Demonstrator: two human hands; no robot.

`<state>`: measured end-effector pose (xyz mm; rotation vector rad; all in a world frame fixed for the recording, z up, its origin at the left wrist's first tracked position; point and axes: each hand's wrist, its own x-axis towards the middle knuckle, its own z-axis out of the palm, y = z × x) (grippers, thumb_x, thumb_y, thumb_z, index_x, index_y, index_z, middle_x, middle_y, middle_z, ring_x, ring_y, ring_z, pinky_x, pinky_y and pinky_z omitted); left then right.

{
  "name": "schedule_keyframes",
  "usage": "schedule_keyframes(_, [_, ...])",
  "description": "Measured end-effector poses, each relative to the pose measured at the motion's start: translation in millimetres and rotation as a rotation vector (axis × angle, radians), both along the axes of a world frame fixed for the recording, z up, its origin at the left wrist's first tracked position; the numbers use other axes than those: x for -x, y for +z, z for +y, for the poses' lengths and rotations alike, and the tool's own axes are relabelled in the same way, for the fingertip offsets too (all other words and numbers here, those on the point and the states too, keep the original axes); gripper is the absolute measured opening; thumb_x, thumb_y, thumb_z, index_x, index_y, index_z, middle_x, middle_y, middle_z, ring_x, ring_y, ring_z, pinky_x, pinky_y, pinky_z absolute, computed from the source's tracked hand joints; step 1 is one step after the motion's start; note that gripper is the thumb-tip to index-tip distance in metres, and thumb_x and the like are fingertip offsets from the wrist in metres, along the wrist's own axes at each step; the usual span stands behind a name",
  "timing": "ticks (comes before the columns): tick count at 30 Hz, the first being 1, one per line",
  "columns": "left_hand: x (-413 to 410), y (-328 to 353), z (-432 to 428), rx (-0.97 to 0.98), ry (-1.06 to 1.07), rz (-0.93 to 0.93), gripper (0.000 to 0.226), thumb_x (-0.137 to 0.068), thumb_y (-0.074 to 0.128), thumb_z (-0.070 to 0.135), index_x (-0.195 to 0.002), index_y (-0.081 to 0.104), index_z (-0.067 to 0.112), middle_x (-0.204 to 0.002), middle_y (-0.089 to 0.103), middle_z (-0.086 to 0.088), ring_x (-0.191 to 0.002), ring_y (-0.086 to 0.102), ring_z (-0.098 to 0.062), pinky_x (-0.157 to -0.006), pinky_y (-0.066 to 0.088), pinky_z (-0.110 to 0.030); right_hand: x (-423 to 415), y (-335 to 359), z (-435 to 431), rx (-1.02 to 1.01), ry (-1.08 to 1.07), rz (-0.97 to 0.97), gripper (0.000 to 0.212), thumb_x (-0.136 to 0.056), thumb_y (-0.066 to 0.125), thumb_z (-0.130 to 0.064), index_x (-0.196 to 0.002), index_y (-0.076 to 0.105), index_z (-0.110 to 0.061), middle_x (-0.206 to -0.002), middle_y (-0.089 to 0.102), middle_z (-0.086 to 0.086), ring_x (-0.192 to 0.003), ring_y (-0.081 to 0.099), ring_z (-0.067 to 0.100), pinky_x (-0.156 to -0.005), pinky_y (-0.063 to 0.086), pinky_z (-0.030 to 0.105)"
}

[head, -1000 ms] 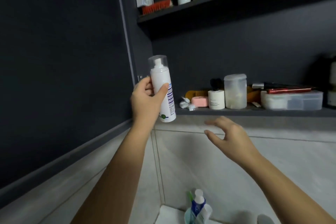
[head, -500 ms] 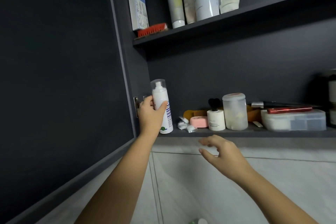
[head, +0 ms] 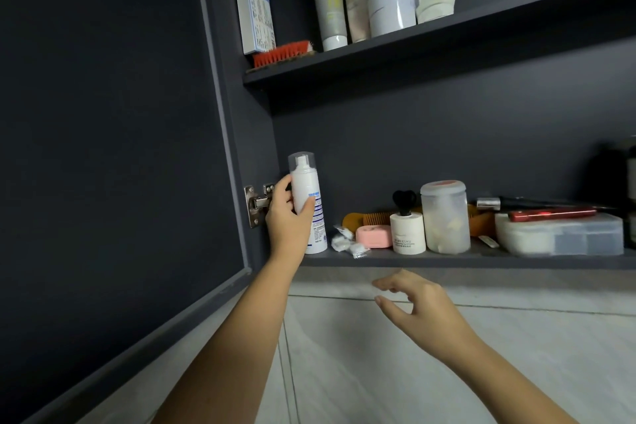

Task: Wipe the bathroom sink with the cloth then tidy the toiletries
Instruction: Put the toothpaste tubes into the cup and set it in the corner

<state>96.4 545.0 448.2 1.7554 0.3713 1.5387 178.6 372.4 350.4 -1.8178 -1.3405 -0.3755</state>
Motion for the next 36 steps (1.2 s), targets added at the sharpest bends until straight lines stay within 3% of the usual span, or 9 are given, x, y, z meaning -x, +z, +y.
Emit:
schedule_keyframes(6, [-5.5,-4.6,6.6,-0.027,0.038,0.012,0.054,-0.086,0.061,0.006,-0.135,0.042,0.019,-0.116,0.053,0.005,-0.099,0.054,-0.010,-0.072,0.043,-0.008,2.6,-5.4,1.7,0.013,0.009,0.018,0.023,-0.088,0.058,-0.030,-0.110,0.062,-0.030,-0.104,0.055,-0.021,-0.089,0.049,-0.008,-0.073,0.035,-0.001])
schedule_keyframes(9, [-7.7,-8.9,12.1,-0.055,0.059,0.052,0.058,-0.086,0.061,0.007,-0.137,0.039,0.023,-0.133,0.051,-0.001,-0.114,0.053,-0.017,-0.091,0.047,-0.029,2.9,-8.9,0.2,0.020,0.007,0.027,0.023,-0.088,0.058,-0.029,-0.111,0.062,-0.029,-0.104,0.055,-0.021,-0.091,0.049,-0.007,-0.074,0.035,-0.001])
schedule_keyframes(11, [-6.2,-13.4,11.7,-0.050,0.054,0.077,0.062,-0.086,0.062,0.009,-0.139,0.036,0.024,-0.137,0.047,-0.002,-0.119,0.049,-0.019,-0.097,0.045,-0.035,3.8,-12.4,-1.9,0.026,0.004,0.030,0.024,-0.088,0.058,-0.029,-0.111,0.062,-0.029,-0.104,0.054,-0.022,-0.093,0.049,-0.007,-0.074,0.034,-0.001])
schedule_keyframes(16, [17.5,-41.5,-13.1,-0.022,0.021,0.031,0.049,-0.089,0.059,0.011,-0.134,0.043,0.021,-0.129,0.045,0.007,-0.113,0.044,-0.002,-0.089,0.038,-0.012,10.9,-31.6,-9.2,0.042,-0.009,0.066,0.023,-0.088,0.059,-0.028,-0.111,0.062,-0.029,-0.102,0.054,-0.023,-0.089,0.048,-0.009,-0.072,0.034,-0.002])
schedule_keyframes(18, [35.0,-69.6,-28.2,-0.062,0.025,0.028,0.039,-0.088,0.059,0.011,-0.121,0.049,0.029,-0.124,0.048,0.009,-0.110,0.047,0.001,-0.088,0.038,-0.008,15.3,-49.2,-14.2,0.048,-0.011,0.110,0.022,-0.087,0.060,-0.027,-0.109,0.064,-0.027,-0.101,0.056,-0.022,-0.088,0.049,-0.010,-0.071,0.033,-0.002])
schedule_keyframes(20, [56.2,-106.5,-43.4,-0.107,0.060,0.026,0.033,-0.088,0.060,0.013,-0.113,0.051,0.033,-0.115,0.053,0.014,-0.110,0.050,0.000,-0.093,0.040,-0.013,20.5,-73.2,-20.2,0.068,-0.019,0.167,0.020,-0.086,0.061,-0.026,-0.106,0.065,-0.027,-0.099,0.058,-0.021,-0.085,0.051,-0.010,-0.070,0.035,-0.001])
schedule_keyframes(24, [96.4,-191.7,-70.3,-0.136,0.083,0.126,0.023,-0.084,0.053,0.032,-0.107,0.055,0.027,-0.110,0.053,0.020,-0.104,0.051,0.007,-0.086,0.040,-0.007,30.4,-133.4,-28.2,0.092,-0.046,0.349,0.019,-0.084,0.064,-0.020,-0.102,0.067,-0.022,-0.095,0.060,-0.015,-0.087,0.060,0.005,-0.066,0.039,0.006])
schedule_keyframes(30, [138.7,-320.1,-85.1,0.092,0.064,0.399,0.026,-0.079,0.049,0.042,-0.104,0.055,0.036,-0.108,0.056,0.021,-0.101,0.054,0.002,-0.088,0.043,-0.015,50.8,-226.8,-30.8,0.147,-0.137,0.661,0.023,-0.082,0.066,-0.015,-0.105,0.064,-0.018,-0.101,0.064,-0.002,-0.084,0.061,0.012,-0.070,0.046,0.021])
schedule_keyframes(36, [176.8,-374.8,-80.2,0.139,0.120,0.585,0.037,-0.080,0.048,0.037,-0.104,0.063,0.012,-0.102,0.057,0.017,-0.098,0.054,0.000,-0.088,0.039,-0.009,69.9,-288.7,-13.4,0.188,-0.240,0.891,0.042,-0.083,0.066,-0.022,-0.122,0.052,-0.016,-0.117,0.059,0.001,-0.090,0.059,0.017,-0.072,0.045,0.026])
